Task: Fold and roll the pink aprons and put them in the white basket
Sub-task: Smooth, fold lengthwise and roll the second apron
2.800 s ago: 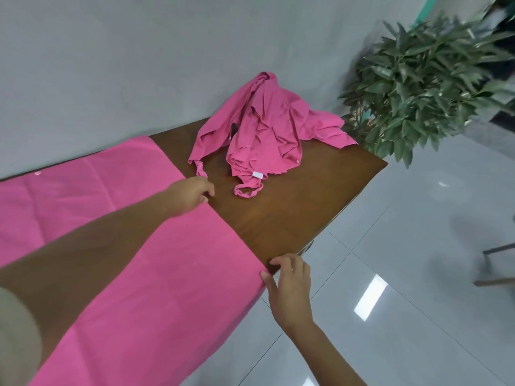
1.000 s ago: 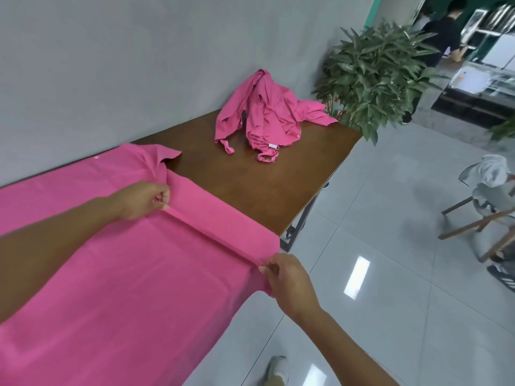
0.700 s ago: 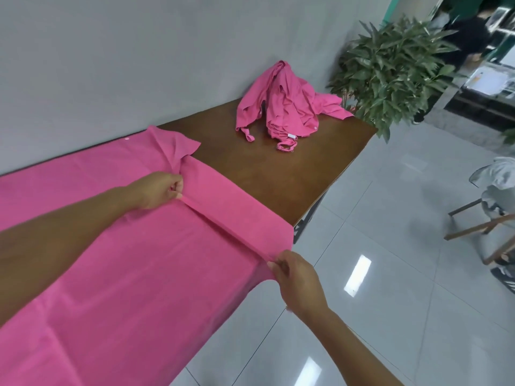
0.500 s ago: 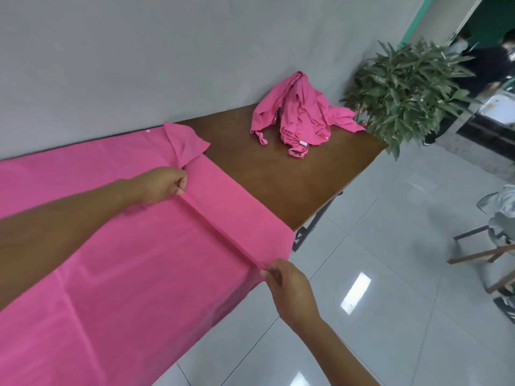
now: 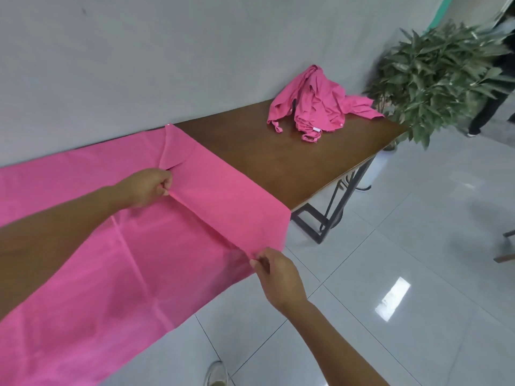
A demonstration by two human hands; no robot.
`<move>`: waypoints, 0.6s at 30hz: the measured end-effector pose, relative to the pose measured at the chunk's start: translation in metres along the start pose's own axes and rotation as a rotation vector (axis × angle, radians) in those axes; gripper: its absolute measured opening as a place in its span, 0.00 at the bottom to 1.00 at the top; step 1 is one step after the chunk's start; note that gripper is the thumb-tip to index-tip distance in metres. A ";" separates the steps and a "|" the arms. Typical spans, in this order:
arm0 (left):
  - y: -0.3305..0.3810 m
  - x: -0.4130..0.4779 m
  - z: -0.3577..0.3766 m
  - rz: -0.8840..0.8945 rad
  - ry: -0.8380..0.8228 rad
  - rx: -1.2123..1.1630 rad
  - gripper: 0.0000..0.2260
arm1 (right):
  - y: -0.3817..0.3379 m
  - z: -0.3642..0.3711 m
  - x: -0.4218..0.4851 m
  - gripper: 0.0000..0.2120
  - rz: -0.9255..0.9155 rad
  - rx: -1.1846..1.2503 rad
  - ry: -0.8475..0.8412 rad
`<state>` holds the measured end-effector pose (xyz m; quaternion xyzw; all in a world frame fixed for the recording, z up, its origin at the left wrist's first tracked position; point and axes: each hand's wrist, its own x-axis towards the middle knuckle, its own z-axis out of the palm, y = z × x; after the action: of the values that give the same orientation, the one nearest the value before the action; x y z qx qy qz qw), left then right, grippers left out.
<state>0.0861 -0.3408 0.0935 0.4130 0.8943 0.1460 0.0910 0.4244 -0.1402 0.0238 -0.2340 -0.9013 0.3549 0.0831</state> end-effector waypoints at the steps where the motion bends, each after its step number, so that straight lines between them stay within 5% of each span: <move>1: -0.001 -0.011 -0.003 -0.006 0.012 0.008 0.15 | -0.002 0.001 -0.008 0.08 -0.011 0.012 0.000; 18: -0.020 -0.153 -0.045 -0.056 0.097 0.153 0.10 | -0.043 0.034 -0.086 0.09 -0.215 0.105 -0.110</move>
<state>0.1575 -0.4783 0.1361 0.3861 0.9174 0.0944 0.0199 0.4741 -0.2292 0.0296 -0.1115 -0.9046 0.4030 0.0832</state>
